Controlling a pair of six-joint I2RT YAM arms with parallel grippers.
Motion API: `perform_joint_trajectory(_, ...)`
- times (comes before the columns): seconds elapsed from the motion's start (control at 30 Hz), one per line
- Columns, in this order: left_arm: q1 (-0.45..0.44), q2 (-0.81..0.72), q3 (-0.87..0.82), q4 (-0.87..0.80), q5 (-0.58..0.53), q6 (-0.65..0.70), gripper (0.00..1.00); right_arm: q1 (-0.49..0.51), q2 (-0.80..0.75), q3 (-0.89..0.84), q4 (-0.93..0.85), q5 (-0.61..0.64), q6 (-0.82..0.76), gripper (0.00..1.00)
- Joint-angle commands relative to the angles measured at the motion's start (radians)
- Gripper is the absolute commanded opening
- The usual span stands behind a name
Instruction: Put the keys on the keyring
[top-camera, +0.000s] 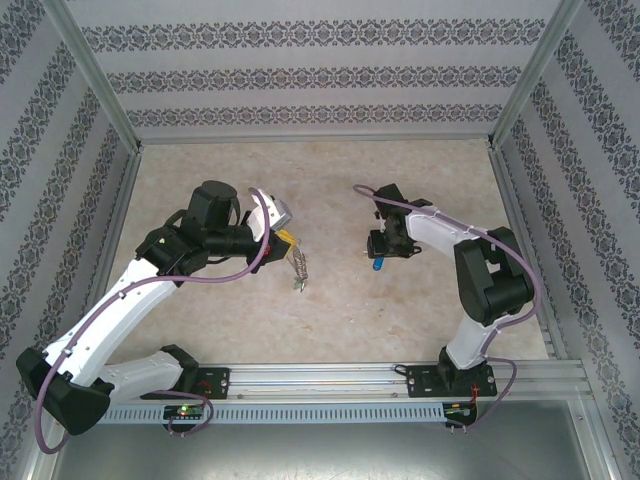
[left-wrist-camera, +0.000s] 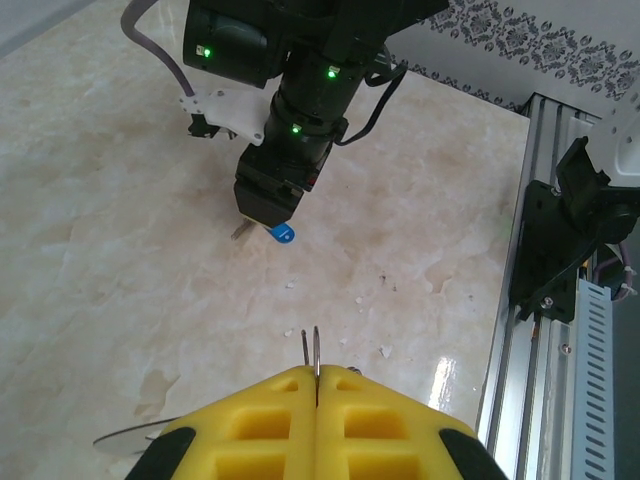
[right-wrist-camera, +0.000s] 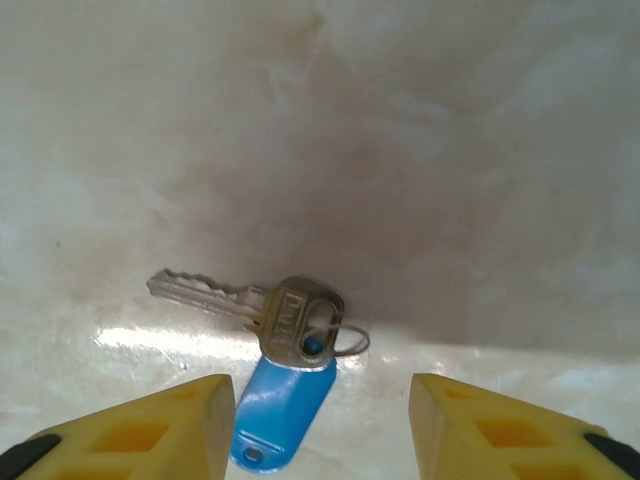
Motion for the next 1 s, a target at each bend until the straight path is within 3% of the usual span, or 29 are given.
perform_joint_trajectory(0.0, 0.015, -0.013, -0.008, 0.053, 0.022, -0.009, 0.0, -0.006, 0.035, 0.033, 0.012, -0.023, -0.003, 0.45)
perform_joint_trajectory(0.6, 0.025, -0.019, -0.026, 0.079, 0.034, -0.017, 0.0, 0.012, 0.096, 0.071, 0.036, -0.006, -0.011, 0.25)
perform_joint_trajectory(0.97, 0.026, -0.021, -0.039, 0.096, 0.04, -0.021, 0.0, 0.082, 0.095, 0.096, 0.038, 0.021, -0.066, 0.22)
